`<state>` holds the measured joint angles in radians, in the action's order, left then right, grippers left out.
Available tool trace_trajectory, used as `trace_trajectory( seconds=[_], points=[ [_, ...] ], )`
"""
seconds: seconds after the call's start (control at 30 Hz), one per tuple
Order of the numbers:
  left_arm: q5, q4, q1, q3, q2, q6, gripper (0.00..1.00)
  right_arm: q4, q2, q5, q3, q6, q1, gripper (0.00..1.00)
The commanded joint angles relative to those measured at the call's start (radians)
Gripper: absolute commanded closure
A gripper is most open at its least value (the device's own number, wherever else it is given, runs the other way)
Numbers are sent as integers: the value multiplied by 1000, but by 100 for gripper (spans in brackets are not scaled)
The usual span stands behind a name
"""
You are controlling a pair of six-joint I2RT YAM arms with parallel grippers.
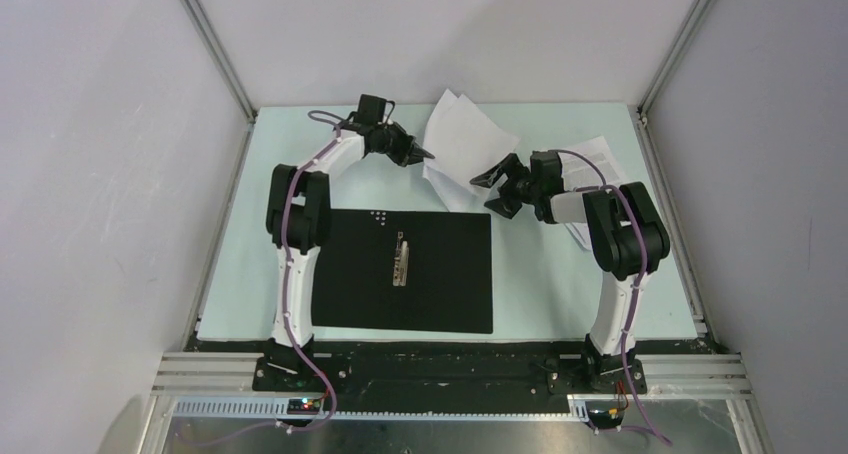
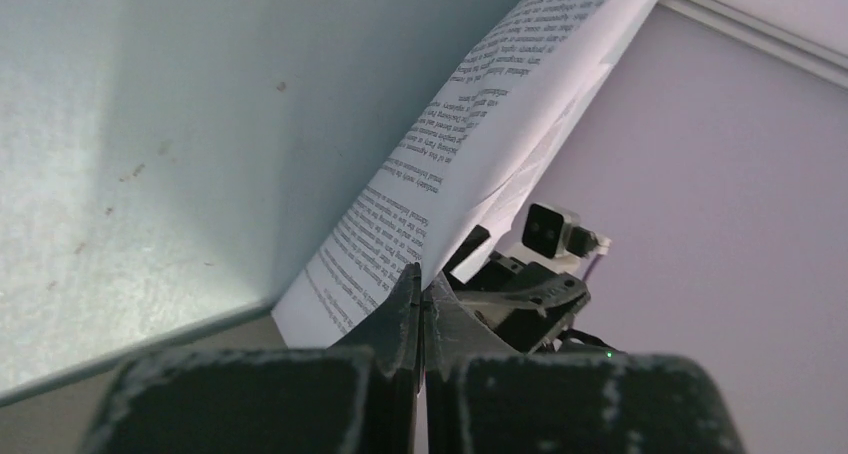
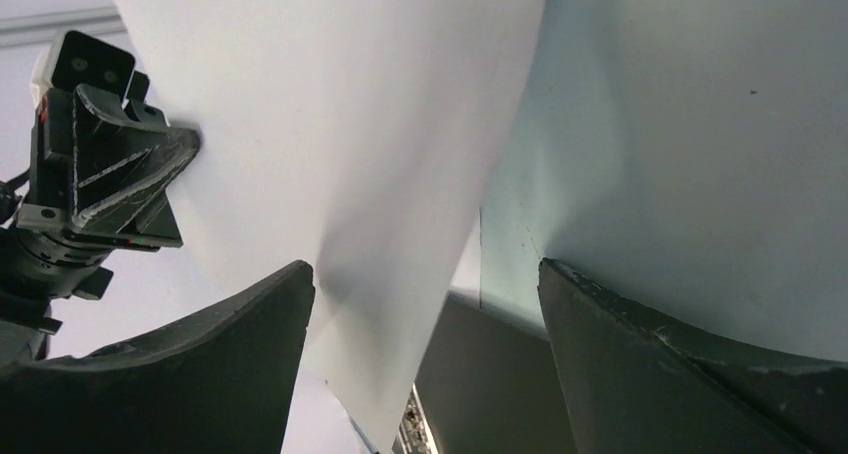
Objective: Put the files into the folder
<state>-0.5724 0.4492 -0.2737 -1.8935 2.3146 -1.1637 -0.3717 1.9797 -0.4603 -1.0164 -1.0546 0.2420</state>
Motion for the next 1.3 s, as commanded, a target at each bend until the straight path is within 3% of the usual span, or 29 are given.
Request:
trace_trajectory(
  seconds=[0.0, 0.33, 0.73, 0.97, 1.27],
  points=[
    [-60, -12, 1, -4, -77, -52, 100, -38, 38, -12, 21, -68, -4, 12],
    [-73, -15, 19, -49, -45, -95, 100, -78, 50, 6, 21, -107, -24, 11],
    [-92, -62, 73, -108, -3, -256, 100, -92, 46, -20, -7, -113, -73, 11],
    [-88, -73, 66, 103, -98, -193, 100, -70, 2, -37, 15, -132, -82, 11],
    [-93, -154, 36, 384, -243, -142, 100, -152, -70, -36, 184, -204, -87, 11]
  ],
)
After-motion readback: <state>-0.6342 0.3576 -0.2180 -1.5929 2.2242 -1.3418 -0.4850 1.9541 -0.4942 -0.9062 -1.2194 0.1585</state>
